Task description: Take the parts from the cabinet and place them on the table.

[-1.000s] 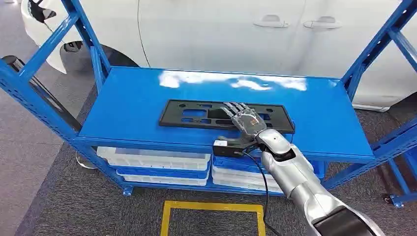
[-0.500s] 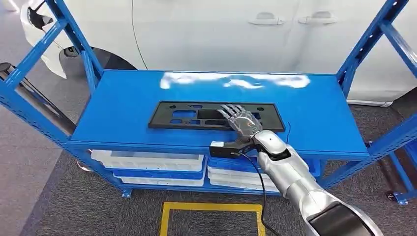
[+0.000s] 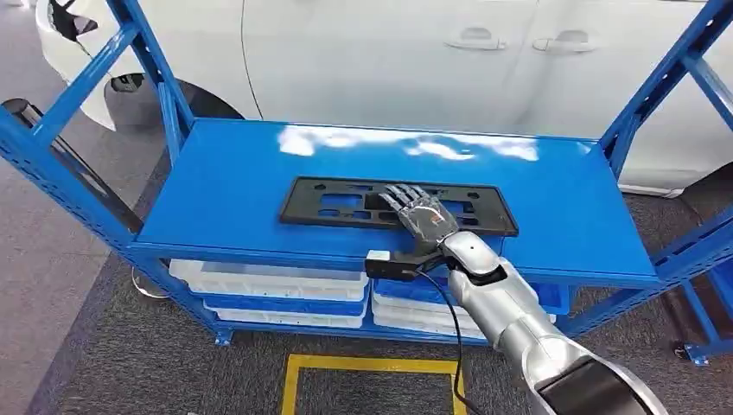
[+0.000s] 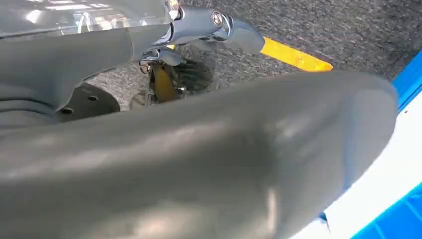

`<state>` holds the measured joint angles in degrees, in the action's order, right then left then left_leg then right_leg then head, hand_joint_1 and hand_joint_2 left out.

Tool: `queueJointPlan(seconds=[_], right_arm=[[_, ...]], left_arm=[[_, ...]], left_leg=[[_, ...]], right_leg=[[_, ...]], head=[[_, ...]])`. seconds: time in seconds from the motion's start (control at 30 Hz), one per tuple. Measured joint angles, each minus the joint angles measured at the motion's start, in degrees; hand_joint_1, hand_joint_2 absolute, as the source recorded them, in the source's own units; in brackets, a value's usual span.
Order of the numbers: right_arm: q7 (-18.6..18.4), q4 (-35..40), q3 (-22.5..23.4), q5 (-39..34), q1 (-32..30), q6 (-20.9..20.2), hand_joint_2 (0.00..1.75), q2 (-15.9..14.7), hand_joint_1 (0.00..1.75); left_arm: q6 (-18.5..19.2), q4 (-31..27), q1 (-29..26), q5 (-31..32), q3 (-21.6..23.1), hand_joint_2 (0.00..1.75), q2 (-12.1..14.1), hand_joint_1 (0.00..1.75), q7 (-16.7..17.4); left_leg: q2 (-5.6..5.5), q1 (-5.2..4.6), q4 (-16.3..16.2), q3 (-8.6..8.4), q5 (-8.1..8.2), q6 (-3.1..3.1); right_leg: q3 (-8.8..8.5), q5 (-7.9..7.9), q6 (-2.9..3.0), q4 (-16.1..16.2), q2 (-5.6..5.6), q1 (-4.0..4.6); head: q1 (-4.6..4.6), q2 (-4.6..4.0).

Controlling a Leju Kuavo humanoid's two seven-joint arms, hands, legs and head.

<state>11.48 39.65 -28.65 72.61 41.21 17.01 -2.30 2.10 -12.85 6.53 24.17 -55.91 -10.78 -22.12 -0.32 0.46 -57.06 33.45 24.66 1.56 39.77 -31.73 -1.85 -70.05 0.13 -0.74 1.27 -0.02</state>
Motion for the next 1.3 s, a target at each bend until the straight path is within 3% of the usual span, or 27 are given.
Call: queueJointPlan(seconds=[0.03,0.07,0.1,0.13,0.17,0.2,0.23,0.33,0.4,0.47,0.5,0.53,0.57,0.63,0.7,0.73,0.77,0.87,0.9,0.93,1.03,1.07,1.1,1.13,1.2,1.23,1.3], right_arm=[[0.0,0.0,0.0,-0.02,-0.26,0.54,1.75,0.04,0.0],[0.0,0.0,0.0,-0.02,-0.36,0.74,1.75,0.11,0.0],[0.04,0.0,-0.02,-0.02,-0.35,0.79,1.75,0.13,0.0],[0.0,0.13,-0.02,-0.09,-0.36,0.83,1.75,0.2,0.0],[-0.02,0.42,0.0,-0.29,-0.4,0.85,1.75,0.26,0.0],[-0.04,0.64,0.0,-0.42,-0.42,0.81,1.75,0.26,0.0],[-0.04,0.81,0.0,-0.66,-0.43,0.63,1.75,0.28,0.0],[-0.02,1.59,0.09,-1.07,-0.79,0.41,1.75,0.5,0.0],[-0.09,2.03,0.22,-1.22,-0.77,0.26,1.75,0.5,0.0],[-0.04,2.16,0.24,-1.33,-0.91,-0.31,1.75,0.52,1.15],[-0.04,2.34,0.24,-1.4,-1.14,-0.59,1.75,0.55,1.33],[-0.04,2.34,0.24,-1.46,-1.36,-0.66,1.75,0.55,1.66],[-0.04,2.36,0.26,-1.51,-1.73,-0.81,1.75,0.55,1.75],[-0.04,2.53,0.28,-1.51,-2.12,-1.0,1.75,0.55,1.75],[-0.07,3.06,0.37,-1.51,-2.26,-1.38,1.75,0.52,1.75],[-0.11,3.32,0.46,-1.51,-2.26,-1.4,1.75,0.52,1.75],[-0.13,3.5,0.57,-1.51,-2.22,-1.44,1.75,0.48,1.75],[-0.11,4.11,0.83,-1.51,-2.26,-1.51,1.75,0.48,1.75],[-0.11,4.57,1.09,-1.51,-2.27,-1.57,1.75,0.39,1.75],[-0.11,4.65,1.16,-1.49,-2.24,-1.6,1.75,0.24,1.75],[-0.11,4.74,1.25,-1.44,-2.63,-1.64,1.75,-0.02,1.75],[-0.11,4.74,1.25,-1.44,-2.85,-1.64,1.75,-0.07,1.75],[-0.07,4.77,1.25,-1.44,-2.91,-1.64,1.75,-0.18,1.75],[0.0,4.83,1.25,-1.44,-2.88,-1.66,1.75,-0.22,1.75],[0.07,5.22,1.25,-1.36,-2.65,-1.92,1.75,-0.31,1.75],[0.11,5.36,1.25,-1.35,-2.54,-1.95,1.75,-0.33,1.75],[0.26,5.62,1.22,-1.16,-2.43,-2.03,1.75,-0.33,1.75]], left_arm=[[0.0,0.0,-0.06,0.0,0.0,0.0,0.0,0.0,0.0],[0.0,0.0,-0.08,0.0,0.0,0.0,0.0,0.0,0.0],[0.0,0.0,-0.06,0.0,0.0,0.0,0.0,0.0,0.0],[0.0,0.0,-0.03,0.02,0.0,0.0,-0.02,0.0,0.0],[0.02,0.0,-0.04,0.02,0.0,0.0,-0.11,0.0,0.0],[0.02,0.0,-0.05,0.04,0.0,0.0,-0.13,0.0,0.0],[0.04,0.02,-0.04,0.07,0.0,0.0,-0.2,0.0,0.0],[0.09,0.06,-0.07,0.31,0.0,0.0,-0.28,0.0,0.0],[0.09,0.07,-0.05,0.39,0.0,0.0,-0.31,0.0,0.0],[0.09,0.09,0.0,0.42,0.0,0.0,-0.33,0.0,0.0],[0.09,0.09,-0.01,0.42,0.0,0.0,-0.33,0.0,0.0],[0.09,0.09,-0.04,0.42,0.0,0.0,-0.33,0.0,0.02],[0.09,0.11,-0.12,0.44,0.0,0.0,-0.33,0.0,0.02],[0.09,0.13,-0.14,0.46,0.0,0.0,-0.33,0.0,0.04],[0.09,0.13,-0.04,0.55,0.0,0.0,-0.33,0.0,0.04],[0.09,0.13,0.0,0.59,0.02,0.0,-0.33,0.0,0.04],[0.09,0.15,0.04,0.61,0.02,0.0,-0.33,0.0,0.06],[0.09,0.15,-0.09,0.74,0.02,0.0,-0.33,0.0,0.09],[0.09,0.15,-0.07,0.94,0.04,0.0,-0.43,0.0,0.09],[0.09,0.15,0.0,0.98,0.07,0.0,-0.46,0.0,0.09],[0.09,0.15,0.12,1.0,0.07,0.0,-0.46,0.0,0.09],[0.09,0.15,0.08,1.01,0.07,0.0,-0.46,0.0,0.15],[0.11,0.15,0.05,0.98,0.07,0.0,-0.46,0.0,0.2],[0.09,0.15,0.07,1.01,0.07,0.0,-0.46,0.0,0.24],[0.11,0.17,0.07,1.01,0.09,0.0,-0.52,0.0,0.33],[0.11,0.17,0.08,1.01,0.09,0.0,-0.59,0.0,0.33],[0.09,0.2,0.15,1.03,0.09,0.0,-0.61,0.0,0.33]], left_leg=[[0.0,-0.03,-0.07,0.02,0.01,0.03],[0.0,-0.03,-0.1,0.0,0.02,0.02],[-0.04,-0.02,-0.13,-0.07,0.05,-0.01],[-0.08,-0.02,-0.18,-0.13,0.1,-0.07],[-0.11,-0.02,-0.27,-0.2,0.17,-0.18],[-0.15,-0.03,-0.42,-0.2,0.27,-0.34],[-0.19,-0.46,-0.73,0.04,0.46,-0.67],[-0.17,-0.25,-0.55,-0.06,0.41,-1.53],[-0.1,-0.27,-0.93,0.02,0.91,-2.14],[-0.04,-0.09,-6.62,2.42,4.66,-2.83],[-0.03,0.03,-11.47,4.6,7.0,-3.11],[-0.03,0.1,-15.32,6.35,8.52,-3.31],[-0.02,0.19,-18.48,7.82,9.1,-3.48],[-0.01,0.3,-15.83,6.62,6.56,-3.5],[0.01,0.35,-4.44,1.12,0.88,-3.09],[-0.02,0.2,-1.17,-0.46,0.96,-2.63],[-0.09,0.0,-0.37,-0.68,1.01,-2.29],[-0.08,-0.25,-0.54,-0.41,0.85,-1.31],[0.06,0.29,0.16,-0.79,0.41,-0.73],[0.05,0.21,0.31,-0.89,0.3,-0.53],[0.11,0.08,0.25,-0.71,0.3,-0.11],[0.12,0.07,0.17,-0.64,0.33,-0.06],[0.11,0.08,0.09,-0.67,0.35,-0.05],[0.09,0.08,0.02,-0.69,0.4,-0.07],[0.03,0.09,-0.3,-0.82,0.64,-0.36],[-0.01,0.08,-0.51,-0.76,0.82,-0.61],[-0.11,-0.28,-0.84,-0.41,1.01,-1.17]], right_leg=[[2.22,-1.4,-0.12,-4.6,-0.01,-0.02],[2.92,-1.15,-0.17,-5.86,-0.02,-0.03],[2.23,0.39,-0.13,-4.29,-0.02,-0.04],[0.4,2.67,0.0,-0.54,-0.04,-0.04],[-2.31,5.3,0.24,5.03,-0.05,-0.04],[-4.43,6.91,0.49,9.25,-0.07,-0.02],[-5.7,6.47,0.76,12.09,-0.08,0.32],[-5.47,6.76,1.47,11.98,0.07,0.62],[-5.81,7.24,2.21,12.71,-0.05,-0.04],[-5.77,7.27,2.74,12.77,-0.05,-0.01],[-5.74,7.26,2.76,12.76,-0.06,0.06],[-5.7,7.25,2.77,12.73,-0.06,0.07],[-5.71,7.25,2.77,12.71,-0.07,0.08],[-5.75,7.23,2.74,12.68,-0.04,0.05],[-5.94,7.1,2.49,12.6,0.06,0.03],[-5.87,7.05,2.13,12.56,0.09,0.24],[-5.61,7.07,1.79,12.38,0.22,0.4],[-5.63,7.42,0.76,12.75,0.22,0.18],[-5.63,7.0,0.41,12.52,0.24,0.25],[-5.14,5.94,0.24,11.19,0.15,0.08],[0.94,-0.3,-0.17,-1.69,0.15,-0.03],[2.6,-1.05,-0.29,-4.98,0.15,-0.04],[2.84,-0.36,-0.36,-5.27,0.14,-0.09],[2.01,1.13,-0.34,-3.43,0.12,-0.14],[-3.03,6.34,-0.04,6.75,0.01,-0.2],[-5.17,7.32,0.27,11.23,-0.07,-0.17],[-5.26,6.92,0.84,11.9,-0.04,0.21]], head=[[-0.02,0.02],[0.0,0.02],[-0.02,0.02],[-0.02,0.0],[-0.02,0.02],[-0.02,0.0],[0.0,0.02],[0.04,0.02],[0.02,0.02],[0.22,0.0],[0.22,0.02],[0.2,0.0],[0.2,0.02],[0.22,0.02],[0.22,0.0],[0.17,0.0],[0.19,0.02],[0.13,0.0],[0.16,0.02],[0.04,0.02],[0.04,0.0],[0.0,0.02],[0.0,0.02],[0.0,0.0],[0.0,0.02],[-0.02,0.0],[0.11,0.0]])
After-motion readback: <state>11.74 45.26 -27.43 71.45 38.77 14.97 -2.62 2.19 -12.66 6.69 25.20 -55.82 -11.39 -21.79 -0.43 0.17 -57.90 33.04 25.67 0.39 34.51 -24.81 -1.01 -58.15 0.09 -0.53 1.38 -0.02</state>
